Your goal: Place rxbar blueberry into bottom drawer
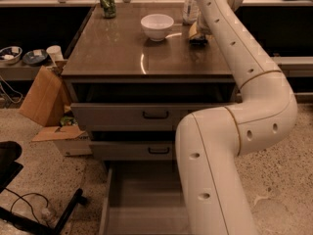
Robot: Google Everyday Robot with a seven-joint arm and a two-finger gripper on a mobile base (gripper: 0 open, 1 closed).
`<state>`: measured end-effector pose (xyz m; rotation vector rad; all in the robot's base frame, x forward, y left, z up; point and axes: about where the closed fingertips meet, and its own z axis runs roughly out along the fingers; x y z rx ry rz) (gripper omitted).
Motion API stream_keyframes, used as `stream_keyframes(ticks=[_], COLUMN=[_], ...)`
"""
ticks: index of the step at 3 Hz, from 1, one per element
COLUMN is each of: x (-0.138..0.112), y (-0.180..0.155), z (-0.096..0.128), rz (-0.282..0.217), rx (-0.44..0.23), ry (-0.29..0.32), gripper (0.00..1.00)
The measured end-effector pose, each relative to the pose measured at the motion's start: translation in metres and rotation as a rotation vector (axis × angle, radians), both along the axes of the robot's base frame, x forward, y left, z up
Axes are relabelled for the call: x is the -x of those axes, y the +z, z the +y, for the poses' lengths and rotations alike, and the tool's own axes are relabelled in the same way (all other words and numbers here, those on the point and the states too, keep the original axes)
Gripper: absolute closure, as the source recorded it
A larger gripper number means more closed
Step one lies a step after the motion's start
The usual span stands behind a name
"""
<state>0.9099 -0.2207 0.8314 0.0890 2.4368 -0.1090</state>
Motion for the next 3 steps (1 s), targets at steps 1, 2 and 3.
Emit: stream_keyframes(ticks=[1, 2, 3], x=[0.003, 0.025, 0.069], y=[0.024, 0.084, 0.121], z=[-0.005, -0.028, -0.058], rz=[-0.023, -0.067, -0.029], rx=[0.054, 0.114, 0.146], ry=[0.031, 0.079, 0.121], gripper=[1.0, 1.0, 1.0])
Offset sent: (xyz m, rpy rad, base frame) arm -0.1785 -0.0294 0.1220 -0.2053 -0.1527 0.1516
